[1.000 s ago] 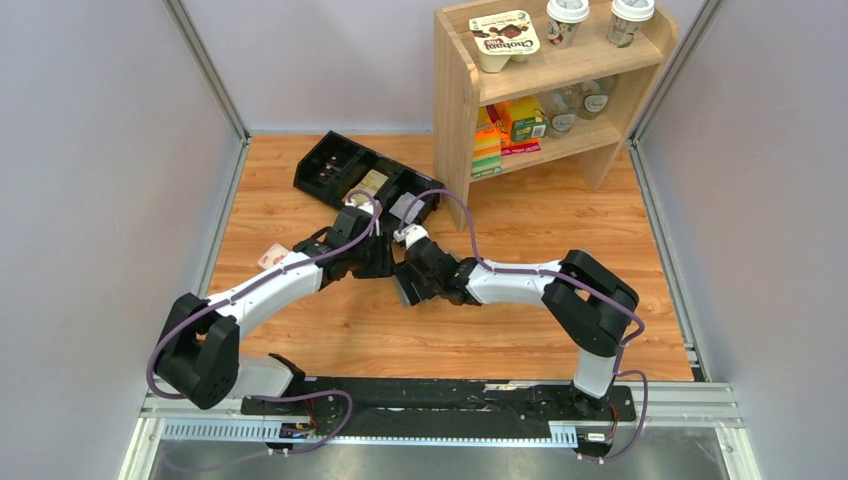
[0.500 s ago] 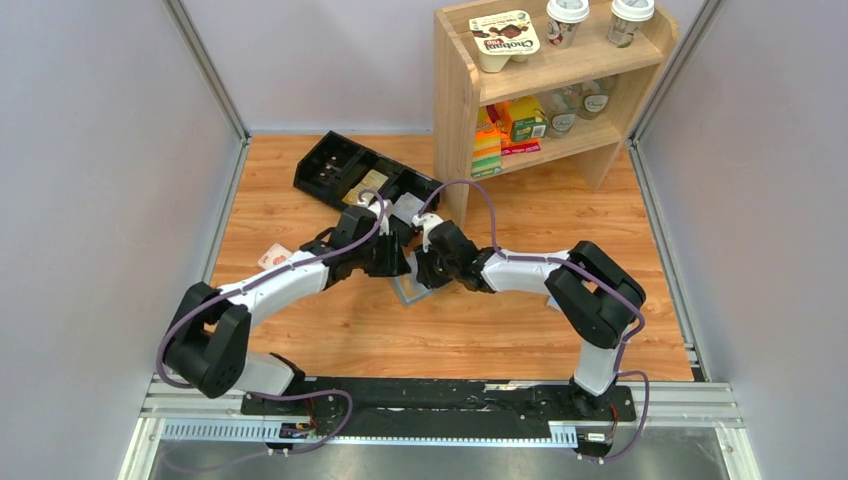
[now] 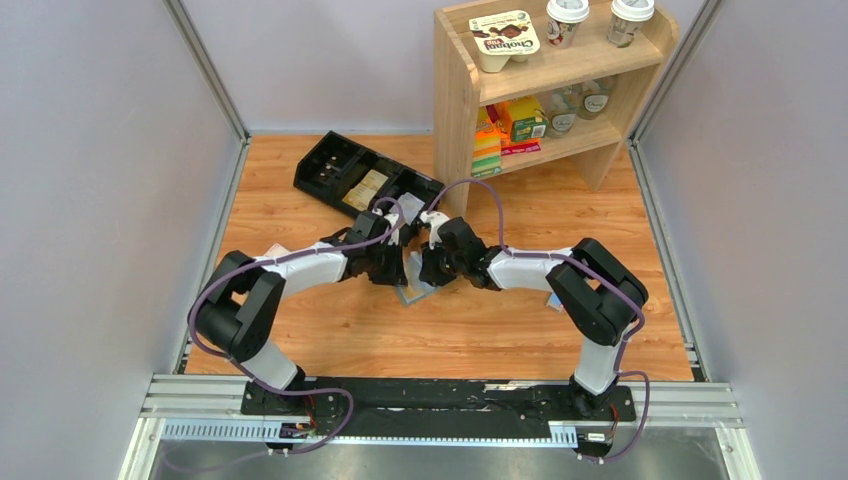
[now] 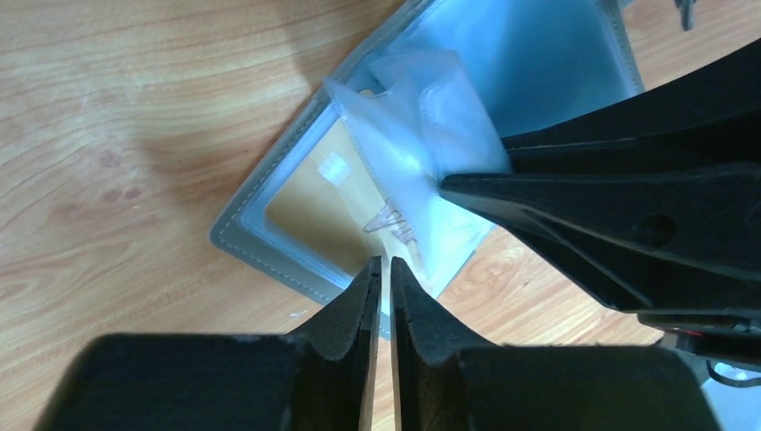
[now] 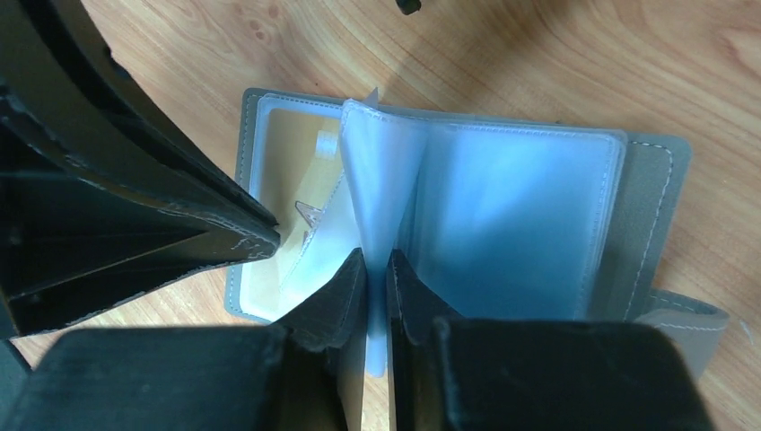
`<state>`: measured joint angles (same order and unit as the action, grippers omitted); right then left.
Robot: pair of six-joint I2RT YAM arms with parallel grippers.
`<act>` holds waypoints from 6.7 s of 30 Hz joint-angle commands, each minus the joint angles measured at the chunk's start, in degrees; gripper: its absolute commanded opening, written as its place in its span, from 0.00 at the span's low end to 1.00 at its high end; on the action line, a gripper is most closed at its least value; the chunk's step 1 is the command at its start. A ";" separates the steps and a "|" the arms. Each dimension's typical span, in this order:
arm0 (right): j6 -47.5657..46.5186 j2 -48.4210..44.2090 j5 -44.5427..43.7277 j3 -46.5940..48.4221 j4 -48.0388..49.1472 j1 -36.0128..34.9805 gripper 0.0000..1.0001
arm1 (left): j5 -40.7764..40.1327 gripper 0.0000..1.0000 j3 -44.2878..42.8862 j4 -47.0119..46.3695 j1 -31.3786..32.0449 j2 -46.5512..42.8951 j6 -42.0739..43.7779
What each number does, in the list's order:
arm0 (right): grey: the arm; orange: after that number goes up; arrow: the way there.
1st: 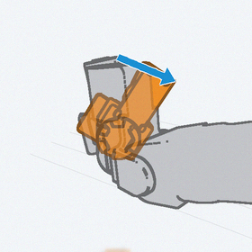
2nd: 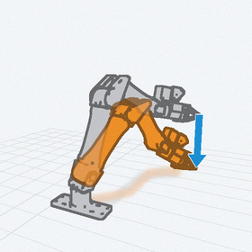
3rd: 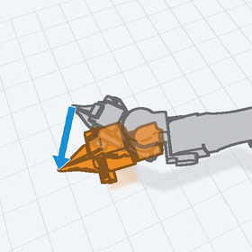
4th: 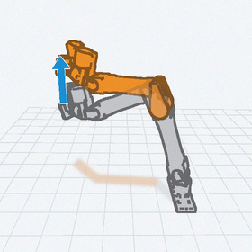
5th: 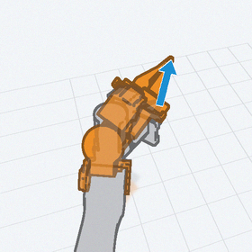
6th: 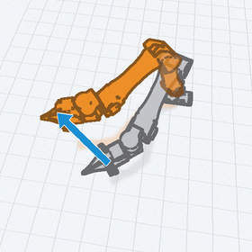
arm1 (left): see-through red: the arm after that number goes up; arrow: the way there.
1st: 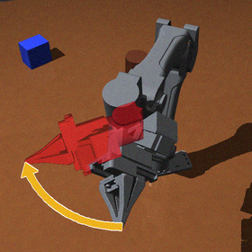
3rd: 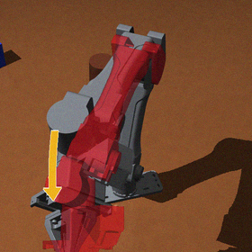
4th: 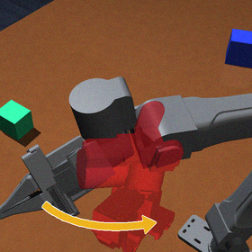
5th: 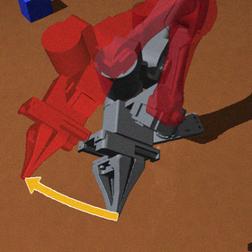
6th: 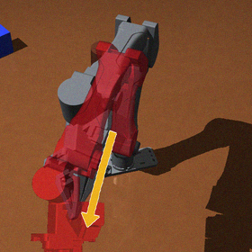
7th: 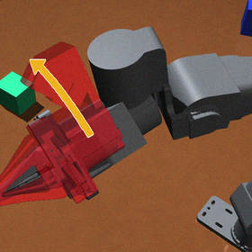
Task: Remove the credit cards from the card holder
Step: Remove the credit card from the card holder, then place the credit card in the storage box.
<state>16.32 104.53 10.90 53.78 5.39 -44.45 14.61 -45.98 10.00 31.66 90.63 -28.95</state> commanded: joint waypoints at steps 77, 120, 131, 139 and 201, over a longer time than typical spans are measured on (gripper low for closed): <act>12.77 -2.23 12.83 -4.21 14.21 6.13 0.33 | -13.03 0.15 -2.01 6.09 3.23 -6.61 2.23; 19.80 5.50 27.07 -0.61 14.03 5.25 0.13 | -13.74 0.11 -5.00 7.49 6.05 4.29 8.12; 23.23 5.34 31.20 -2.36 18.68 7.61 0.14 | -14.17 0.07 -3.68 8.72 6.66 4.47 8.47; 26.83 4.98 35.59 -6.66 26.85 11.04 0.12 | -13.12 0.00 -2.98 9.16 6.66 5.17 8.65; -11.29 -36.76 23.56 7.03 -33.68 13.78 0.00 | 10.07 0.70 -12.28 9.16 3.50 -30.60 35.96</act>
<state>12.93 70.98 32.21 56.05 -22.26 -28.32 12.53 -54.30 17.06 35.44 63.11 -4.95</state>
